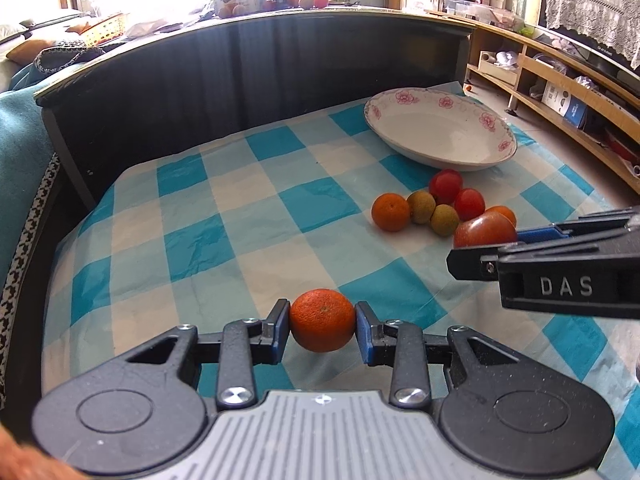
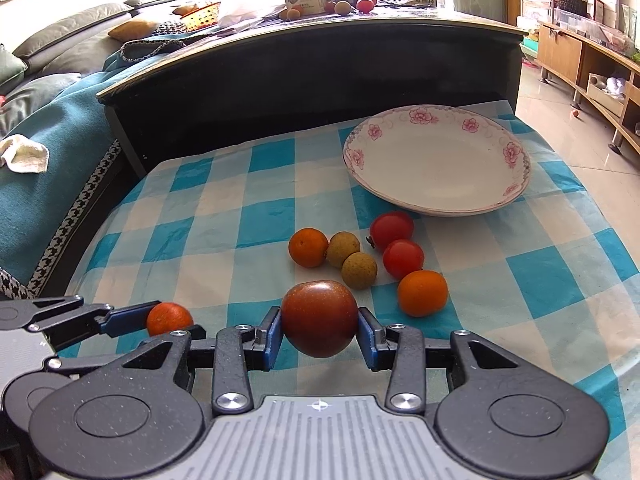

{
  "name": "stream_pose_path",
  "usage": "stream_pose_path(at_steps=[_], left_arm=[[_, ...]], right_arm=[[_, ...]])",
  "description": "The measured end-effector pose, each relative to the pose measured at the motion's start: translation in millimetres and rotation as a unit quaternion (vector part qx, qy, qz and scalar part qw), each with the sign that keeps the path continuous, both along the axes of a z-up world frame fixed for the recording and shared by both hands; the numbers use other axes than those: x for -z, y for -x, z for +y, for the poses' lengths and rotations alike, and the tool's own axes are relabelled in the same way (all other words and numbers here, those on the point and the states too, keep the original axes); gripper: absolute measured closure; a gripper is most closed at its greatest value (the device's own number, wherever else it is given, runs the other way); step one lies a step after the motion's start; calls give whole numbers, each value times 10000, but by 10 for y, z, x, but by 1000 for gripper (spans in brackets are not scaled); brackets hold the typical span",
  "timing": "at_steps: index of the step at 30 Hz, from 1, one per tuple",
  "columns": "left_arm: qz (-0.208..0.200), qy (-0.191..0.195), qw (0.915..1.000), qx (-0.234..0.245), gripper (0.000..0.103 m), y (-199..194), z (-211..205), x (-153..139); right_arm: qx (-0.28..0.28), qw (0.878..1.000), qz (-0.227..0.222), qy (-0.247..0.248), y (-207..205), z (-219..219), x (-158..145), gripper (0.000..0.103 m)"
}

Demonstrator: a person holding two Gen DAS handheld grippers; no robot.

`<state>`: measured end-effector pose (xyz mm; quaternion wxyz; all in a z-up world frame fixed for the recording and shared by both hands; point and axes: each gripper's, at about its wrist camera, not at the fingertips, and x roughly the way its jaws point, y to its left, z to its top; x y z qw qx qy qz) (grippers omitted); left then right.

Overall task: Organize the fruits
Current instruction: 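Carry the dark red fruit with the right gripper while the left carries the tangerine to the bowl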

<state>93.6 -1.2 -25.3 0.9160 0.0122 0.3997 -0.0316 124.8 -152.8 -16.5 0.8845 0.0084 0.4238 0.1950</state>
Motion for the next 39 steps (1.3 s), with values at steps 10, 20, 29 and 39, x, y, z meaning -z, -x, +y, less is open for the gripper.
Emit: stream_pose_path(at_steps=[10, 20, 29, 39], left_arm=[[-247, 163, 9995, 142, 61, -137, -144, -198], [-405, 184, 9985, 327, 61, -269, -285, -322], [-554, 156, 9973, 453, 61, -421, -366, -416], [-790, -4, 9948, 648, 62, -683, -494, -515]], right_arm=[[94, 9998, -130, -87, 36, -109, -101, 69], [386, 9988, -270, -162, -17, -274, -197, 69], [595, 9972, -410, -201, -110, -355, -276, 68], [825, 9946, -593, -197, -295, -447, -357, 68]])
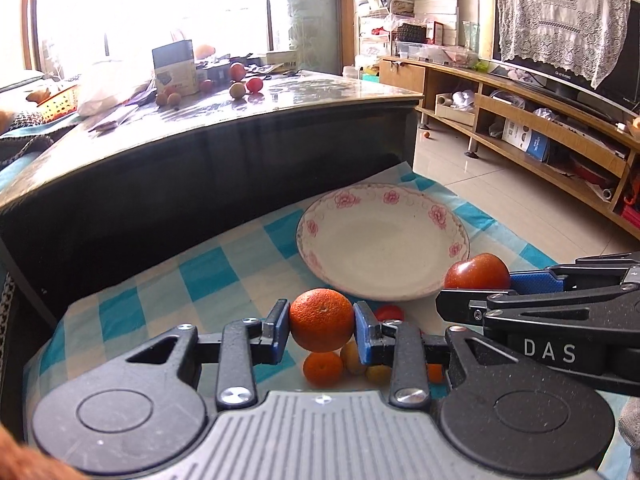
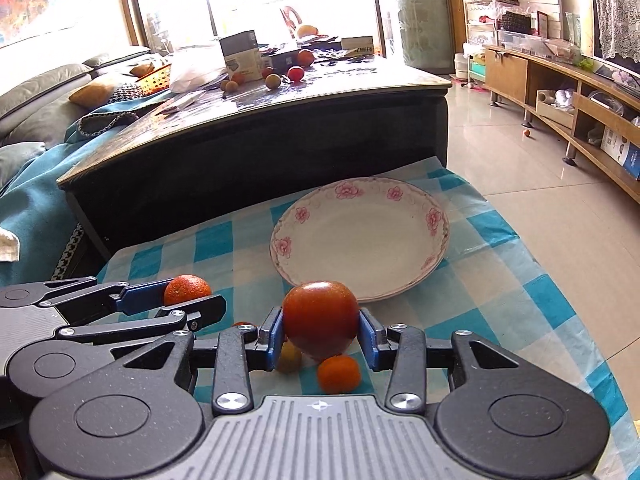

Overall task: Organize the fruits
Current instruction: 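Carry the dark red fruit with the right gripper while the left carries the tangerine to the bowl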

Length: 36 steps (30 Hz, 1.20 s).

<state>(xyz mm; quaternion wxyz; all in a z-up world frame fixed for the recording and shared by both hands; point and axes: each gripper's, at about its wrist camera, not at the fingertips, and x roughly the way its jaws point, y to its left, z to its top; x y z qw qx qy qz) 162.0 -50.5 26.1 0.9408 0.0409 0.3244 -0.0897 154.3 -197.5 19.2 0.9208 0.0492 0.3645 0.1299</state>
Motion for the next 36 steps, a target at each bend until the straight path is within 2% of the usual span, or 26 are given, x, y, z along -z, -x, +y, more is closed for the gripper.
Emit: stream_pose_path(at_steps=[20, 30, 36], left_arm=[[-184, -55, 9998, 110, 63, -423, -135, 4], [-191, -102, 9996, 156, 63, -587, -180, 50], [-111, -113, 9998, 140, 63, -685, -204, 126]], right_arm=[[76, 9993, -266, 252, -453, -90, -6, 68], [75, 9993, -224, 297, -643, -141, 55, 68], [55, 9997, -55, 234, -756, -156, 127, 67]])
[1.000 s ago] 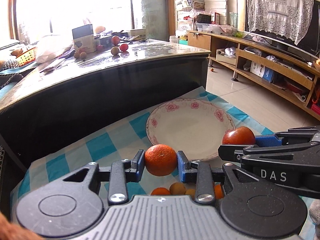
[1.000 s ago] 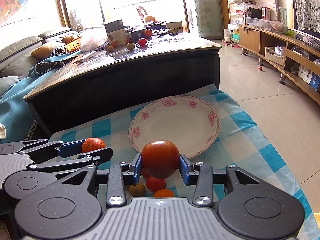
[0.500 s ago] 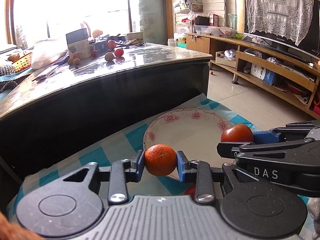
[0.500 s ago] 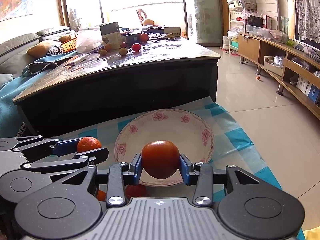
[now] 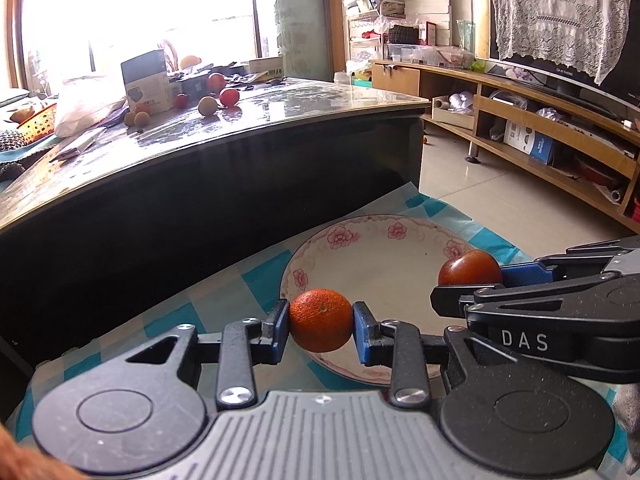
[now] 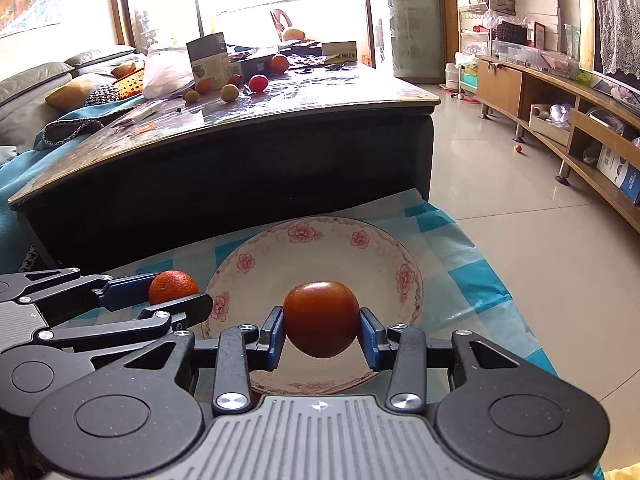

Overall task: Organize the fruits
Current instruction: 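Carry the dark red fruit with the right gripper while the left carries the tangerine to the bowl, then open the right gripper over the bowl while the left gripper releases its tangerine there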

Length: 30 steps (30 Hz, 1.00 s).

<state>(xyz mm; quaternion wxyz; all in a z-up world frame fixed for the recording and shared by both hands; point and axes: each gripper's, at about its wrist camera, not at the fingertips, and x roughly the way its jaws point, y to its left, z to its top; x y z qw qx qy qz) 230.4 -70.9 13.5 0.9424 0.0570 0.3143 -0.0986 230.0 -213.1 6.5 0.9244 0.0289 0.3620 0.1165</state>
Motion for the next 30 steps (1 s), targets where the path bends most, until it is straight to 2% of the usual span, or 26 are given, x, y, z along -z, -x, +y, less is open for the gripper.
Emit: stream_pose_path(at_steps=[7, 17, 30], left_arm=[[36, 13, 10000, -6, 63, -79, -20, 50], [228, 218, 9995, 74, 63, -211, 24, 174], [360, 248, 9989, 176, 63, -298, -12, 297]], right_arm=[[-13, 10000, 56, 40, -87, 4, 55, 67], [-82, 9998, 168, 85, -201, -3, 157, 67], [-127, 9991, 363, 163, -300, -41, 285, 67]])
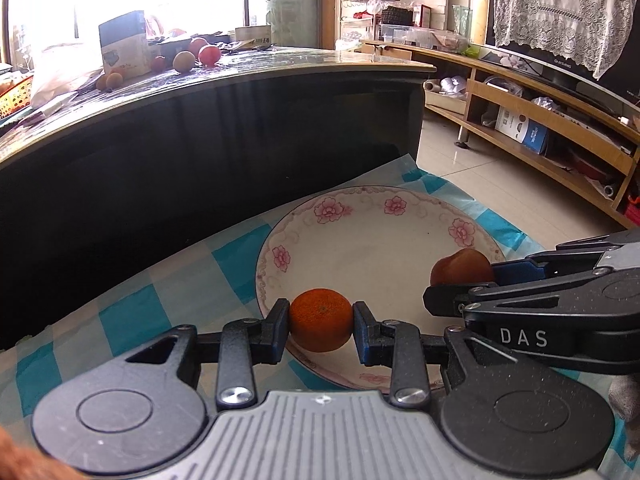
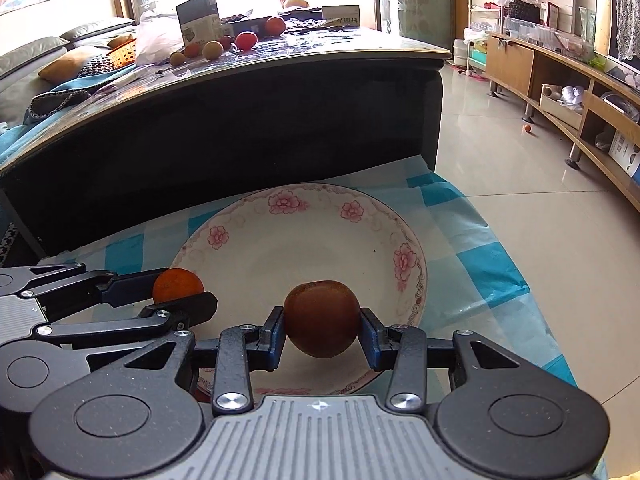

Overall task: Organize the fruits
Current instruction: 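Open the right gripper over the bowl while the left gripper releases its tangerine there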

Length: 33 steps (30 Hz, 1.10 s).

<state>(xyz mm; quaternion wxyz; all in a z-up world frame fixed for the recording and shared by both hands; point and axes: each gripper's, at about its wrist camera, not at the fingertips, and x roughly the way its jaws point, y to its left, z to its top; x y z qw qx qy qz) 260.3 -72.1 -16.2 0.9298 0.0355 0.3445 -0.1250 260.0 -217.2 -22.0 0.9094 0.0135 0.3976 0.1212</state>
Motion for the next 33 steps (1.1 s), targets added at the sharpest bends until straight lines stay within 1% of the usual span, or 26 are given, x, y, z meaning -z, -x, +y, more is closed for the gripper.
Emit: stream_pose_path(at_steps=[6, 11, 18, 26, 28, 33], left_arm=[[46, 40, 10000, 67, 63, -7, -20, 31], [61, 92, 9999, 55, 61, -11, -11, 15], [-14, 66, 10000, 40, 57, -4, -10, 0], [-103, 62, 9999, 14, 56, 23, -6, -41], [-137, 85, 9999, 2, 55, 31, 5, -68], [-203, 92, 9997, -16, 51, 55, 23, -122]], right_arm=[[35, 9999, 96, 20, -35, -25, 56, 66], [46, 9999, 87, 23, -34, -23, 54, 66], [46, 10000, 70, 39, -39, -24, 51, 65], [64, 10000, 27, 32, -20, -39, 31, 65], [73, 9999, -48, 59, -6, -45, 8, 61], [89, 9998, -179, 43, 20, -71, -62, 59]])
